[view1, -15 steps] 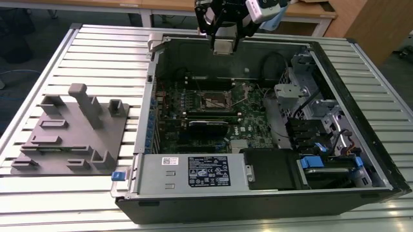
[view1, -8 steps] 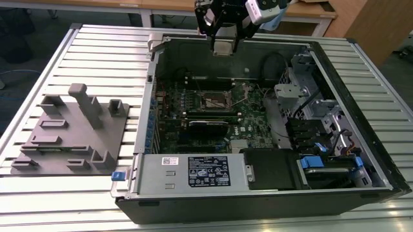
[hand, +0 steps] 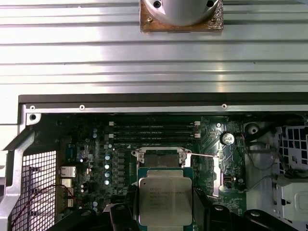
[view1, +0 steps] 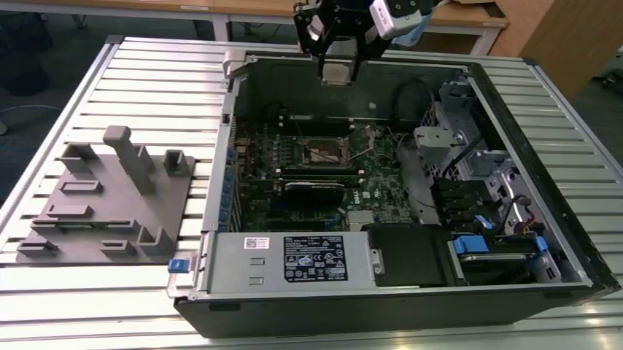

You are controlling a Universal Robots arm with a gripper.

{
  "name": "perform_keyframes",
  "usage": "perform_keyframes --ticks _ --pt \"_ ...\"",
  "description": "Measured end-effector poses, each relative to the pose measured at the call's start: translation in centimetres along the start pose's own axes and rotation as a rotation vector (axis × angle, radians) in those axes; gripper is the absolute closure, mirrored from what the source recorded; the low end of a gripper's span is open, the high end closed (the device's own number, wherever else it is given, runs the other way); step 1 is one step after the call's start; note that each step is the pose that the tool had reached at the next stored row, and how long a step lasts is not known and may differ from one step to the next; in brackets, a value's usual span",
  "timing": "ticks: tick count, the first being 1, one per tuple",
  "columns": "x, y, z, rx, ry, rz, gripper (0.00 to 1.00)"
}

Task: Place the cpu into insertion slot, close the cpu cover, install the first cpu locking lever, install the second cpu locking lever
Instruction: 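Place the cpu into insertion slot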

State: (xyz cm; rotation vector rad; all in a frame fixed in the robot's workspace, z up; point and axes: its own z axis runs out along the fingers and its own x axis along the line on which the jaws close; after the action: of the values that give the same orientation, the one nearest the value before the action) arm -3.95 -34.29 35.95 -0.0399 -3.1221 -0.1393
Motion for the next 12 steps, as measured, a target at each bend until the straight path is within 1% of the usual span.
perform_keyframes --ticks 10,12 --pt "0.08 -0.03 0.33 -0.0001 -0.0005 0.000 0.46" --pt "0.08 -0.04 0.46 -0.0001 -0.0015 0.000 0.46"
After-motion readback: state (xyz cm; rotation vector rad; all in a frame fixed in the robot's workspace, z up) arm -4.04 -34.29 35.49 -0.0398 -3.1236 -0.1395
